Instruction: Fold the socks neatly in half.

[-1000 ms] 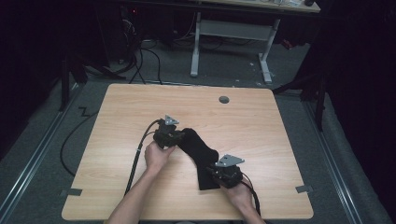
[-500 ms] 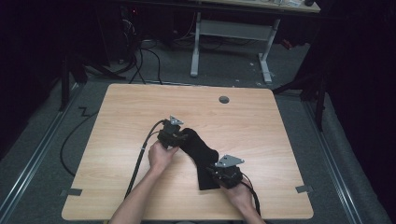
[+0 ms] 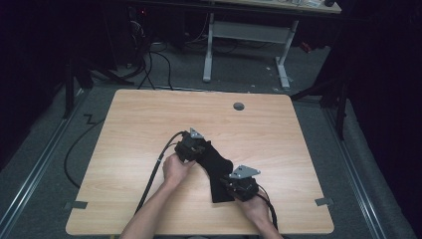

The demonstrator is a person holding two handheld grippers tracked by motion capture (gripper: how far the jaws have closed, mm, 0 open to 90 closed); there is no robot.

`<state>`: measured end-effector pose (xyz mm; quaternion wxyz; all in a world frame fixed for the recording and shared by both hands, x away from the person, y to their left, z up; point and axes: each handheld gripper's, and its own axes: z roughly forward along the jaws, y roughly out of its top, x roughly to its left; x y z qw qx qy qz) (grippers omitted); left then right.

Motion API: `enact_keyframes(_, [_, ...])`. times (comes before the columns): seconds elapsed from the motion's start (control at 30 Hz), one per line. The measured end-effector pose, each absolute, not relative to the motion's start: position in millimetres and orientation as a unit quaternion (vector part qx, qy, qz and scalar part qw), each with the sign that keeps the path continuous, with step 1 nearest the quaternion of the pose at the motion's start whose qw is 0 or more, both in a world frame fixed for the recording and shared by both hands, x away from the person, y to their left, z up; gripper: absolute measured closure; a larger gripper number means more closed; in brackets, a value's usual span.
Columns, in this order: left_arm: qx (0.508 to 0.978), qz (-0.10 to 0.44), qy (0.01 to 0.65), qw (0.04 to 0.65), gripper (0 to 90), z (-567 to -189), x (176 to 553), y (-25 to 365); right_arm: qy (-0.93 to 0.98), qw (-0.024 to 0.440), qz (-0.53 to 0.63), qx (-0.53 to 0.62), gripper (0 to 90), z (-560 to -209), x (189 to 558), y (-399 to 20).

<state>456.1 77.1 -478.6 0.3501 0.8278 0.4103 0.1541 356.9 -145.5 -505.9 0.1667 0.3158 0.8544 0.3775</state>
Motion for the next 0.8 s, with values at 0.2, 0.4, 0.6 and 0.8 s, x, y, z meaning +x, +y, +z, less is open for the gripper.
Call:
enact_keyframes(0.2, [0.815, 0.169, 0.423, 0.359, 87.8, -468.8, 458.8, 87.9, 0.856, 0.152, 0.38, 0.317, 75.4, -504.8, 356.4, -147.4])
enact_keyframes(0.4, [0.814, 0.209, 0.431, 0.33, 88.1, -468.2, 465.7, 94.9, 0.858, 0.143, 0.381, 0.314, 75.6, -504.2, 350.6, -147.8])
enact_keyframes(0.6, [0.814, 0.222, 0.44, 0.306, 84.2, -479.7, 472.9, 96.4, 0.86, 0.135, 0.382, 0.311, 73.3, -503.1, 349.6, -147.7])
enact_keyframes(0.8, [0.803, 0.23, 0.447, 0.319, 68.7, -474.9, 464.7, 101.7, 0.844, 0.136, 0.4, 0.332, 71.9, -497.7, 355.0, -154.1])
